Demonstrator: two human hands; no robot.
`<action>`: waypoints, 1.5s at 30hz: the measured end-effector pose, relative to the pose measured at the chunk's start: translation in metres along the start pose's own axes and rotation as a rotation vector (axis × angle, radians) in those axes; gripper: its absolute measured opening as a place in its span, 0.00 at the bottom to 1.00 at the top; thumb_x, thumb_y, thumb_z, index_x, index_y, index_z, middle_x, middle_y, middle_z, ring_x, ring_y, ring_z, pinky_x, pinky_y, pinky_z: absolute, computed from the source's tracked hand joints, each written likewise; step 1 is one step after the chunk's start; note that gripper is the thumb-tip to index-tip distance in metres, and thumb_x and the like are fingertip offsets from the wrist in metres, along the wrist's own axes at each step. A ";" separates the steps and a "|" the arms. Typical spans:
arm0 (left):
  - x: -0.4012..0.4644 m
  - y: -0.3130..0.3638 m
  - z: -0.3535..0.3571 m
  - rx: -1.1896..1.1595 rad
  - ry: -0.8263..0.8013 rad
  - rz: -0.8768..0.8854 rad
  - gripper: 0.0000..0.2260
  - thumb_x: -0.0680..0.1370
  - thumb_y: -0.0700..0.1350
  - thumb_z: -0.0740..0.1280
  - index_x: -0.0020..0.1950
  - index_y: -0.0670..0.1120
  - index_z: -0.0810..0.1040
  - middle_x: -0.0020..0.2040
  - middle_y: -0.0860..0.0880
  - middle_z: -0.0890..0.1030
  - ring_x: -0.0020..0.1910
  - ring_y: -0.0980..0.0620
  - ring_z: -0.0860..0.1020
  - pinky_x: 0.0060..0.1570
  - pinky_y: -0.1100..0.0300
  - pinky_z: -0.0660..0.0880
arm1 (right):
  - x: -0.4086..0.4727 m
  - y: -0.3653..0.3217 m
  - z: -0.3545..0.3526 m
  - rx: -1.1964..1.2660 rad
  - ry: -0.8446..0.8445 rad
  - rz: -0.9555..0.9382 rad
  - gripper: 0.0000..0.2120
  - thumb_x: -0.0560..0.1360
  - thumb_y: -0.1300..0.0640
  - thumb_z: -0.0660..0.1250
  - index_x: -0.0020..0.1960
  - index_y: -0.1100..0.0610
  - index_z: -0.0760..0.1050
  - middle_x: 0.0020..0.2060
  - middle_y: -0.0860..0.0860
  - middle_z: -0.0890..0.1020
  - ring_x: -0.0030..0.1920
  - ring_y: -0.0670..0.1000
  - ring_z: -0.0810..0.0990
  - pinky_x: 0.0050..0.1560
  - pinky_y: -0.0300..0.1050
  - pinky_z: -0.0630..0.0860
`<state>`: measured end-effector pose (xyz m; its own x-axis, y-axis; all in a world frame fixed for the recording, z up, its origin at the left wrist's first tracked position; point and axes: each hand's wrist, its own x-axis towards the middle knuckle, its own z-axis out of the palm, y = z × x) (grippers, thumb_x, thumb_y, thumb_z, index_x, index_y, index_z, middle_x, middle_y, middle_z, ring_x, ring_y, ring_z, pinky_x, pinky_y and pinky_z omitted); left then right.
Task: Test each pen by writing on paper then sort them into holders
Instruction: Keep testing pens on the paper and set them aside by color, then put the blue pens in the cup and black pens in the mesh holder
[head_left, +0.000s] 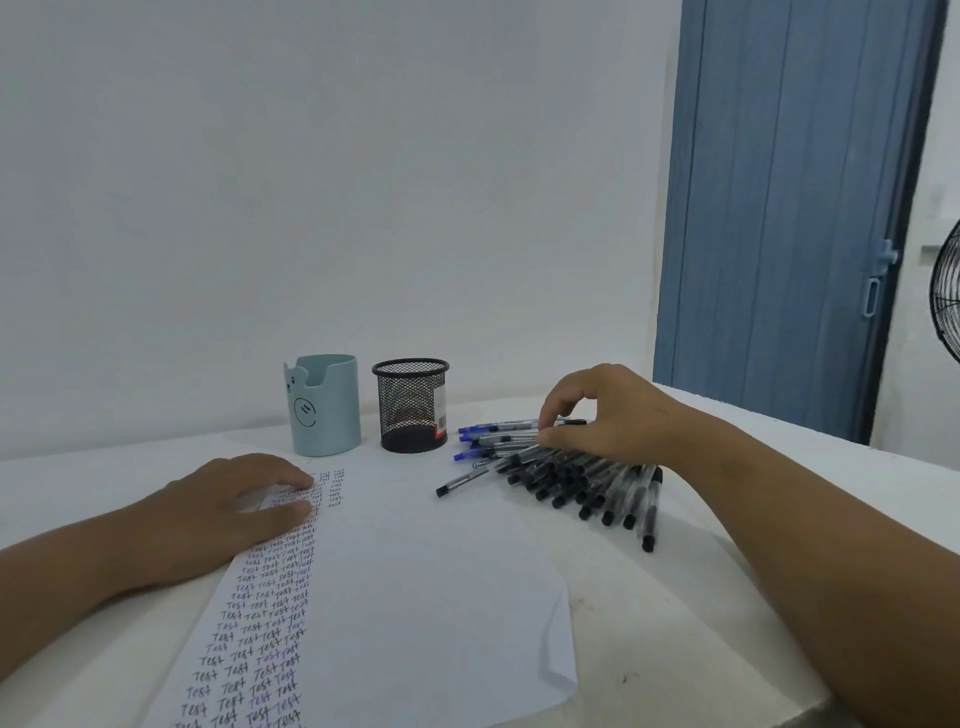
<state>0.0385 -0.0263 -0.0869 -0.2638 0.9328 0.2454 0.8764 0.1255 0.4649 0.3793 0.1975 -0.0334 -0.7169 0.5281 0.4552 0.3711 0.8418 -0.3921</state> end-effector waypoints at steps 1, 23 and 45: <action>-0.001 0.002 0.000 -0.029 0.011 0.016 0.34 0.57 0.85 0.58 0.60 0.74 0.73 0.60 0.78 0.71 0.63 0.76 0.66 0.65 0.62 0.64 | 0.000 -0.001 0.000 0.002 0.003 -0.001 0.03 0.71 0.46 0.76 0.40 0.43 0.83 0.44 0.41 0.84 0.52 0.39 0.79 0.57 0.50 0.78; -0.004 0.032 -0.008 -0.247 0.260 -0.126 0.14 0.74 0.63 0.68 0.59 0.65 0.79 0.61 0.65 0.76 0.59 0.66 0.73 0.56 0.59 0.66 | -0.002 -0.017 0.006 0.042 0.030 -0.072 0.04 0.74 0.51 0.73 0.41 0.45 0.83 0.43 0.38 0.84 0.51 0.41 0.80 0.59 0.47 0.77; 0.102 0.055 -0.004 -0.628 0.732 -0.315 0.32 0.64 0.50 0.83 0.64 0.48 0.74 0.59 0.48 0.78 0.53 0.48 0.80 0.49 0.52 0.80 | 0.024 -0.024 0.041 -0.209 0.063 -0.116 0.03 0.78 0.47 0.66 0.48 0.42 0.79 0.42 0.37 0.80 0.47 0.40 0.76 0.47 0.34 0.71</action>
<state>0.0581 0.0747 -0.0327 -0.8133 0.4250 0.3974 0.4094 -0.0673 0.9099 0.3295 0.1855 -0.0461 -0.7259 0.4272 0.5391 0.4073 0.8985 -0.1637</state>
